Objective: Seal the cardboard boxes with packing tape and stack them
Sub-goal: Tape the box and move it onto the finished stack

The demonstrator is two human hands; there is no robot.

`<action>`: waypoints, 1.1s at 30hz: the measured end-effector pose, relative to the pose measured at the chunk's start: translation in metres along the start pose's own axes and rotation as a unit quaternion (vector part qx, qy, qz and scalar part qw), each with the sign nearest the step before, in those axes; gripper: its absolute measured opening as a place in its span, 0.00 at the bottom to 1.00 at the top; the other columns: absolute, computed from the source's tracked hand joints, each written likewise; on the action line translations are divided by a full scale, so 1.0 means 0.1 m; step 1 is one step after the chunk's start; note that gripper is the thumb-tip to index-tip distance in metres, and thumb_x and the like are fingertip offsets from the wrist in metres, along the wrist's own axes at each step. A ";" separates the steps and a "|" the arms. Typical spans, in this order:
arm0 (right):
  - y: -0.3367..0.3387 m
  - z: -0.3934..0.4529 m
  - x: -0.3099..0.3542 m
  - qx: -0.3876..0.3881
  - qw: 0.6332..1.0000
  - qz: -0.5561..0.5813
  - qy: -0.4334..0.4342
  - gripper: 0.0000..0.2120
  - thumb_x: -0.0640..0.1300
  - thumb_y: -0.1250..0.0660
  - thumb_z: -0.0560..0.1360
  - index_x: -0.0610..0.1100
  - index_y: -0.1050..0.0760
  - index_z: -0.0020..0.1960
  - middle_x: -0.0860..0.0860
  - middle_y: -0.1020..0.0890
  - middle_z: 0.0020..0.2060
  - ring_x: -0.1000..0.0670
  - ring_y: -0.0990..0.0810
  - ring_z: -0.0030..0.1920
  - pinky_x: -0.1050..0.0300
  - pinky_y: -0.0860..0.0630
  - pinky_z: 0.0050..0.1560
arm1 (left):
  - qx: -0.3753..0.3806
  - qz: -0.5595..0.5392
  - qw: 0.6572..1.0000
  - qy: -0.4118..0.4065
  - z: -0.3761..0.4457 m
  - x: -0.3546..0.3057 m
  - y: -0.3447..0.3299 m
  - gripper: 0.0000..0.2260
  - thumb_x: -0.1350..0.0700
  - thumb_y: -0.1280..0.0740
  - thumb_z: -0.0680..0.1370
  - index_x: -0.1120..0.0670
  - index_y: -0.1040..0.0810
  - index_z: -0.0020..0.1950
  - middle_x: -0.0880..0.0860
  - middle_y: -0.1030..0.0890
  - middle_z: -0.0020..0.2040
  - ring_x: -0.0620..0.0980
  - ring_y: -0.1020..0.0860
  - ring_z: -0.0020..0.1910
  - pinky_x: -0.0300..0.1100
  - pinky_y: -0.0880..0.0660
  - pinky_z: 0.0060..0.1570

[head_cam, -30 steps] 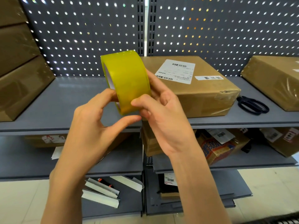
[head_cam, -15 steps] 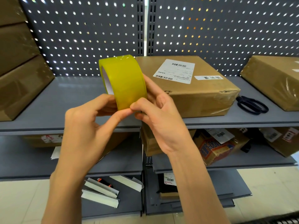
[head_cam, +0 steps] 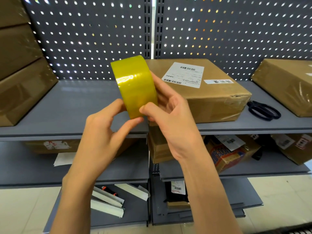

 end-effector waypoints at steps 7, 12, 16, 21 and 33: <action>0.00 0.00 0.05 0.021 0.999 -0.037 -0.005 0.30 0.24 0.39 0.72 0.47 0.30 0.69 0.56 0.20 0.46 0.65 0.23 0.41 0.71 0.28 0.40 | -0.021 -0.002 1.000 -0.011 0.00 -0.07 0.06 0.11 0.49 0.34 0.75 0.53 0.22 0.54 0.39 0.21 0.50 0.34 0.22 0.50 0.27 0.29 0.52; -0.01 -0.01 0.01 0.026 0.999 -0.042 -0.016 0.30 0.23 0.40 0.72 0.44 0.31 0.70 0.55 0.21 0.45 0.66 0.24 0.38 0.73 0.30 0.37 | -0.021 -0.007 1.000 -0.015 0.00 -0.07 0.08 0.10 0.50 0.33 0.75 0.51 0.22 0.53 0.35 0.21 0.49 0.32 0.22 0.48 0.25 0.29 0.50; -0.01 -0.01 0.00 0.040 0.997 -0.064 -0.020 0.30 0.24 0.39 0.73 0.45 0.33 0.71 0.58 0.21 0.45 0.66 0.24 0.39 0.73 0.29 0.39 | -0.025 -0.023 0.999 -0.001 0.00 -0.04 0.10 0.10 0.49 0.32 0.74 0.50 0.22 0.53 0.38 0.20 0.49 0.35 0.21 0.47 0.26 0.28 0.48; -0.01 -0.02 -0.01 0.053 0.996 -0.063 -0.025 0.30 0.25 0.39 0.73 0.45 0.33 0.72 0.58 0.21 0.46 0.67 0.23 0.41 0.73 0.29 0.40 | -0.036 -0.064 0.997 0.028 0.00 0.01 0.11 0.09 0.47 0.32 0.73 0.47 0.22 0.50 0.42 0.19 0.46 0.40 0.20 0.44 0.30 0.26 0.46; -0.03 -0.03 -0.05 0.095 0.994 -0.048 -0.022 0.32 0.20 0.42 0.72 0.40 0.36 0.72 0.49 0.23 0.55 0.66 0.24 0.43 0.72 0.29 0.40 | -0.057 -0.169 0.981 0.074 0.00 0.11 0.15 0.08 0.41 0.32 0.72 0.41 0.20 0.47 0.48 0.18 0.44 0.43 0.21 0.41 0.40 0.21 0.43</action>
Point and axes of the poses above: each hand's wrist, its own z-axis towards the middle knuckle, its own y-axis out of the back of the hand, x = y × z, the point moved 9 cm from there along z, towards the middle knuckle
